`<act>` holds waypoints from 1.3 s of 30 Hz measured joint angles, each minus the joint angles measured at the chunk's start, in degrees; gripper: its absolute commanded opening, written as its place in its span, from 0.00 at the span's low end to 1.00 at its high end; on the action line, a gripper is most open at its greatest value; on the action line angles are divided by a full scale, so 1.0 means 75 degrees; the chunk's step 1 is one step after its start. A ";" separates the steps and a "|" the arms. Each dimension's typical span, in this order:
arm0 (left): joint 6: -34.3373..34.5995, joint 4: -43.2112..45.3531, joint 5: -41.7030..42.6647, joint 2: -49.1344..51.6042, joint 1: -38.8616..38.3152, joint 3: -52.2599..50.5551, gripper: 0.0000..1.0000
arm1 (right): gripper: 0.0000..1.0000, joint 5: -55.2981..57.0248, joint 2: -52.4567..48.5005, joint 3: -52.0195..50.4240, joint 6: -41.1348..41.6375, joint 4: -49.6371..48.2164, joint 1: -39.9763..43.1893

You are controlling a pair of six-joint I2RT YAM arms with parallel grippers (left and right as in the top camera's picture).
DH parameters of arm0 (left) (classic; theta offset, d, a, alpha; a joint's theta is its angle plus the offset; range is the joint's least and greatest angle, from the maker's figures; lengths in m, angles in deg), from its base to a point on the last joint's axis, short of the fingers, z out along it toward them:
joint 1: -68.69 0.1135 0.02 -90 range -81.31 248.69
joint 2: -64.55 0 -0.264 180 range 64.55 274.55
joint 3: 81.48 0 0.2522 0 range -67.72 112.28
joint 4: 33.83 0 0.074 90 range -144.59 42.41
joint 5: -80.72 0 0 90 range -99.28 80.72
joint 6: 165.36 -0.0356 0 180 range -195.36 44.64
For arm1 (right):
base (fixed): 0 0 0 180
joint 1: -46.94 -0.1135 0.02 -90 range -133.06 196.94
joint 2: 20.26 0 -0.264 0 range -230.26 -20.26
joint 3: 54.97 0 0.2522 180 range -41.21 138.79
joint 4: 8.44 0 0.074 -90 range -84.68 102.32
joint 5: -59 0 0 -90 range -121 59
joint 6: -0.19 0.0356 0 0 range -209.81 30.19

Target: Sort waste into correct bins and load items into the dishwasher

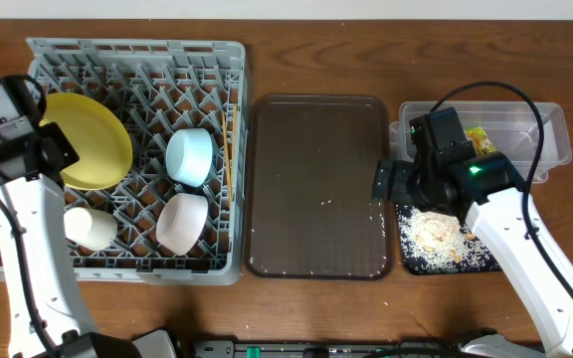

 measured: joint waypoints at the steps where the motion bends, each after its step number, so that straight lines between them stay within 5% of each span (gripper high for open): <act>1: -0.0017 0.0026 -0.0105 0.0000 -0.0058 0.0000 0.08 | 0.99 0.0000 0.0000 0.0000 0.0000 0.0012 0.0000; 25: -0.0813 0.0146 -0.2200 0.0991 -0.2241 0.0000 0.07 | 0.99 0.0000 0.0000 0.0000 0.0003 0.0000 0.0000; 26: -0.0854 0.0149 -0.2328 0.0991 -0.2401 0.0000 0.14 | 0.99 0.0000 0.0000 0.0000 0.0003 -0.0003 0.0000; 29: -0.1011 0.0134 -0.2532 0.0985 -0.2812 0.0000 0.69 | 0.99 0.0000 0.0000 0.0000 0.0000 -0.0009 0.0000; 30: -0.1049 0.0108 -0.2544 0.0985 -0.2970 0.0000 0.77 | 0.99 0.0000 0.0000 0.0000 0.0000 -0.0015 0.0000; 33: -0.0799 -0.0047 -0.2267 0.0903 -0.3337 0.0000 0.83 | 0.99 0.0000 0.0000 0.0000 0.0000 -0.0003 0.0000; 39: -0.0399 -0.0609 0.0050 -0.0545 -0.3328 0.0058 0.84 | 0.99 0.0029 0.0000 0.0000 -0.0026 -0.0230 0.0000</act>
